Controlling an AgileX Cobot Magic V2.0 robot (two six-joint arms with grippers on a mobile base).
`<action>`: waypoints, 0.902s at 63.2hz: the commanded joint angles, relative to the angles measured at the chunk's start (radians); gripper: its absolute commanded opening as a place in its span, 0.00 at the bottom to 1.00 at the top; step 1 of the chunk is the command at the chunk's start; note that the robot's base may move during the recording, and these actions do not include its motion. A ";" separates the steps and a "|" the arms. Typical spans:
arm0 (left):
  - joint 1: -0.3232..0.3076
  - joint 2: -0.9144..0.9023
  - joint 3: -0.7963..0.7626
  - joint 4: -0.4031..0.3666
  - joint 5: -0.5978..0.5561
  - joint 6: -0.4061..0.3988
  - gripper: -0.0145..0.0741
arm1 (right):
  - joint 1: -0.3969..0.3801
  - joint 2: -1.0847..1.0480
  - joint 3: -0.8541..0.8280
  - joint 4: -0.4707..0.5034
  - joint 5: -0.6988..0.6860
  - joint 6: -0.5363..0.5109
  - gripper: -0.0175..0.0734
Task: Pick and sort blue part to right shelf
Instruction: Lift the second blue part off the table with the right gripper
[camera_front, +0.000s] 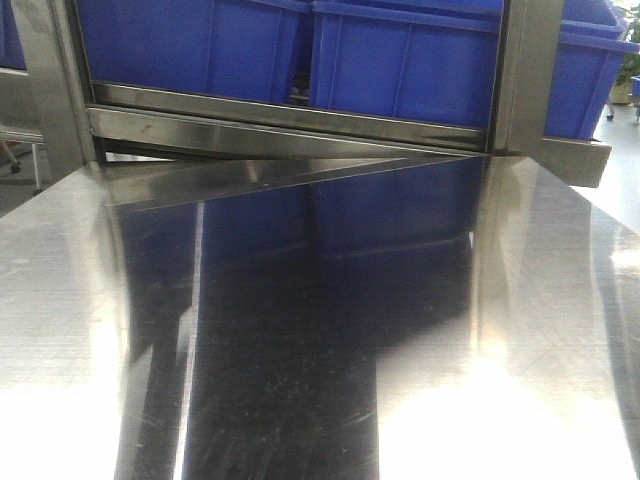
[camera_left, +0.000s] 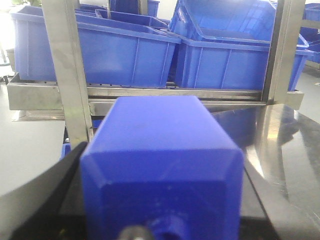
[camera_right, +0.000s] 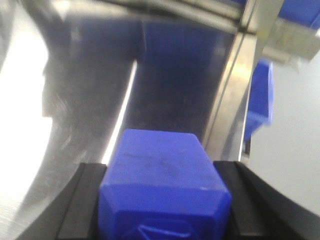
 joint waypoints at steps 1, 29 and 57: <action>-0.008 0.011 -0.026 0.004 -0.085 -0.011 0.48 | -0.002 -0.112 -0.005 -0.023 -0.105 -0.016 0.50; -0.008 0.011 -0.026 0.004 -0.085 -0.011 0.48 | -0.002 -0.483 -0.002 -0.023 -0.086 -0.033 0.50; -0.008 0.011 -0.026 0.004 -0.085 -0.011 0.48 | -0.002 -0.491 -0.002 -0.023 -0.077 -0.033 0.50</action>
